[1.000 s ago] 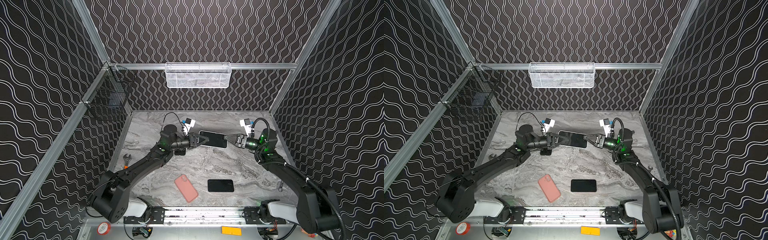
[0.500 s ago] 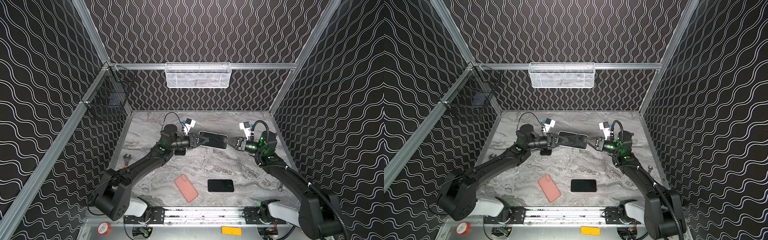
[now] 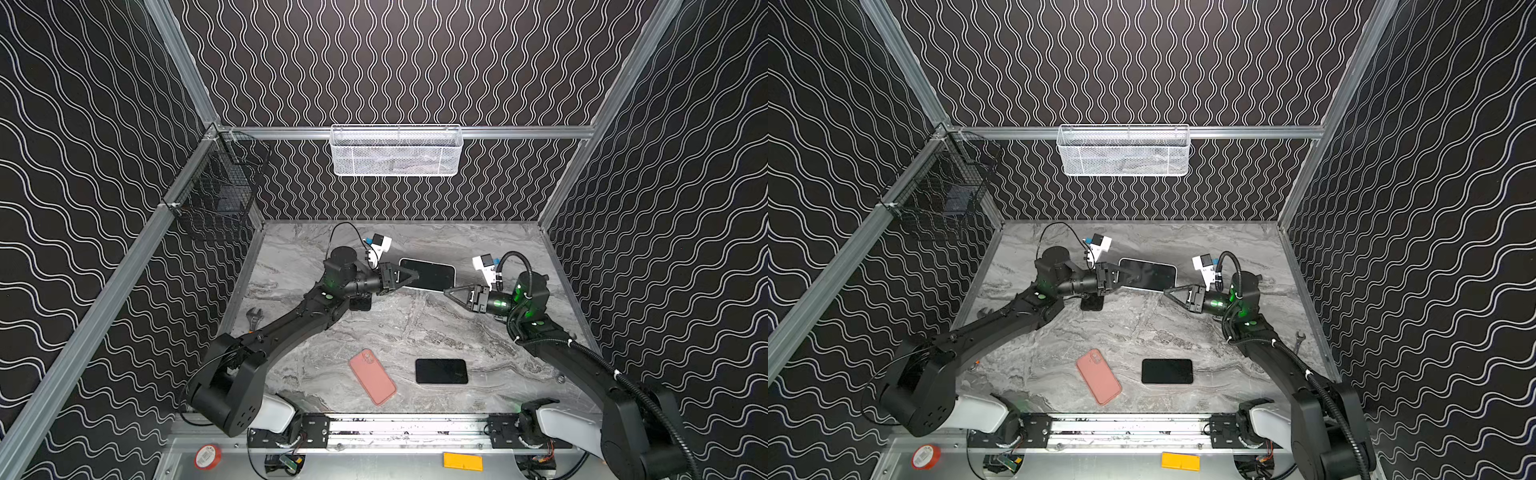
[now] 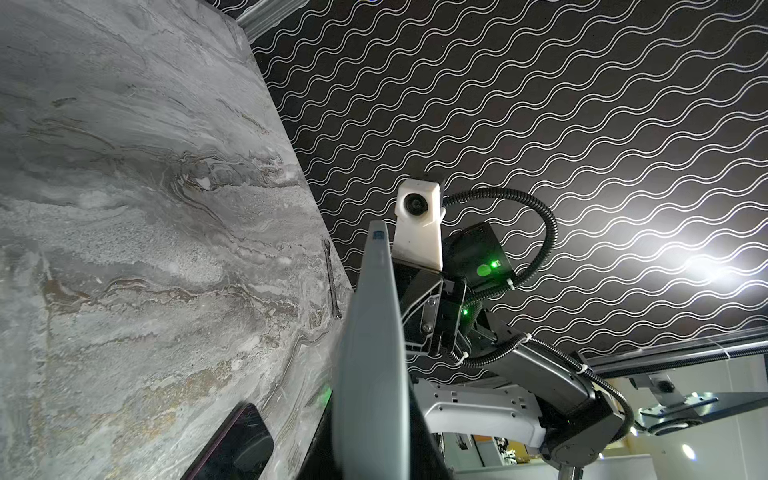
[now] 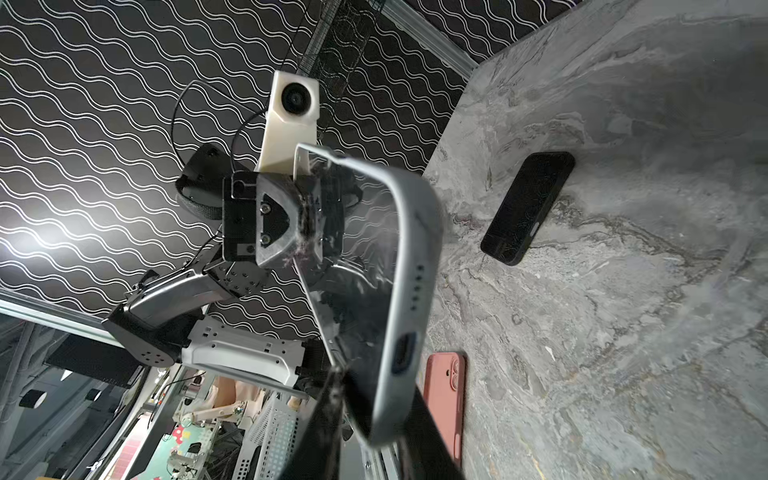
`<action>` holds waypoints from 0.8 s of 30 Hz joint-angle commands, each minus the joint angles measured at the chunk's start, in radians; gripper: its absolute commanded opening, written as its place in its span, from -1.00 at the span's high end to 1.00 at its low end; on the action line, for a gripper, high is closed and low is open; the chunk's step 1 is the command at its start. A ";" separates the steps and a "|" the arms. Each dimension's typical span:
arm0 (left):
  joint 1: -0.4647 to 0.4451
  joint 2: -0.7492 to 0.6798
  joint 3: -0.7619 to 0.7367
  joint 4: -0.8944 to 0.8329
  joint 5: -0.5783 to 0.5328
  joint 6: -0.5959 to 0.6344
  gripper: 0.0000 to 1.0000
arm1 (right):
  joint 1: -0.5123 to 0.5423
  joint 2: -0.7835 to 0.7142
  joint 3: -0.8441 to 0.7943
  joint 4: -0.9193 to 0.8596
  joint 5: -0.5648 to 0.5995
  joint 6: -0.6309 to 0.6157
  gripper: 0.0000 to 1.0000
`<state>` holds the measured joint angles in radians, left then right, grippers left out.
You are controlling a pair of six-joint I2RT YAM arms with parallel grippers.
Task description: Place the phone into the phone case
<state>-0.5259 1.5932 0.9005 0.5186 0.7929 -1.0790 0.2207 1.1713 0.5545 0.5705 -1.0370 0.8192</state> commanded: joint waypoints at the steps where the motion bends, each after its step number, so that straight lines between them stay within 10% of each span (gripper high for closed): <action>1: -0.002 0.000 -0.004 0.075 -0.017 -0.019 1.00 | 0.005 -0.008 0.008 0.011 0.009 -0.031 0.60; 10: -0.002 -0.039 -0.010 0.014 -0.029 0.024 1.00 | 0.005 0.012 0.028 0.010 0.018 -0.026 0.79; 15: 0.000 -0.050 -0.002 -0.031 -0.004 0.057 1.00 | -0.011 -0.032 0.081 -0.246 0.105 -0.158 0.04; 24: 0.001 -0.029 0.165 -0.466 0.164 0.366 1.00 | -0.037 -0.088 0.240 -0.554 0.084 -0.426 -0.14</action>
<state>-0.5247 1.5585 1.0340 0.1928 0.8684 -0.8646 0.1825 1.0771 0.7502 0.1219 -0.9104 0.5140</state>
